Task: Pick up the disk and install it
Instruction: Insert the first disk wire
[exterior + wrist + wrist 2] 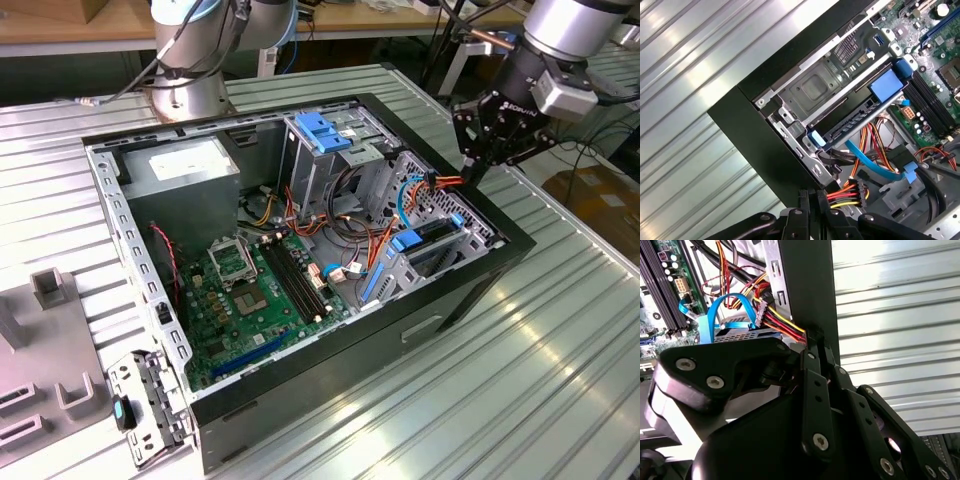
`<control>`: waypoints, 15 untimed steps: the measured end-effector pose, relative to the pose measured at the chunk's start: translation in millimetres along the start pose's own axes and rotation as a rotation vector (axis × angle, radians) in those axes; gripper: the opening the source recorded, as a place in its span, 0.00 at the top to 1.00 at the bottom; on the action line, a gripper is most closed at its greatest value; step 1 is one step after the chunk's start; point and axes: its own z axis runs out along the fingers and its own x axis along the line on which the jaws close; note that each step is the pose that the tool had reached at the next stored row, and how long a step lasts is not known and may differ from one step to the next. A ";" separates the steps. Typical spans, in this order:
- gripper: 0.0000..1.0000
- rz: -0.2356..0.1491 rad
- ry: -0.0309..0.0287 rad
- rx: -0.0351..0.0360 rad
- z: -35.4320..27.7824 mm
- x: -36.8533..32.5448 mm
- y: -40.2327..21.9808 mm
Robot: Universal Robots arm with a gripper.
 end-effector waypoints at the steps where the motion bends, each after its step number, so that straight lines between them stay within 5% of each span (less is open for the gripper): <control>1: 0.82 0.006 0.0002 -0.0002 -0.1 -1.4 1.2; 15: 0.83 0.012 0.0003 -0.0002 0.0 -7.5 6.8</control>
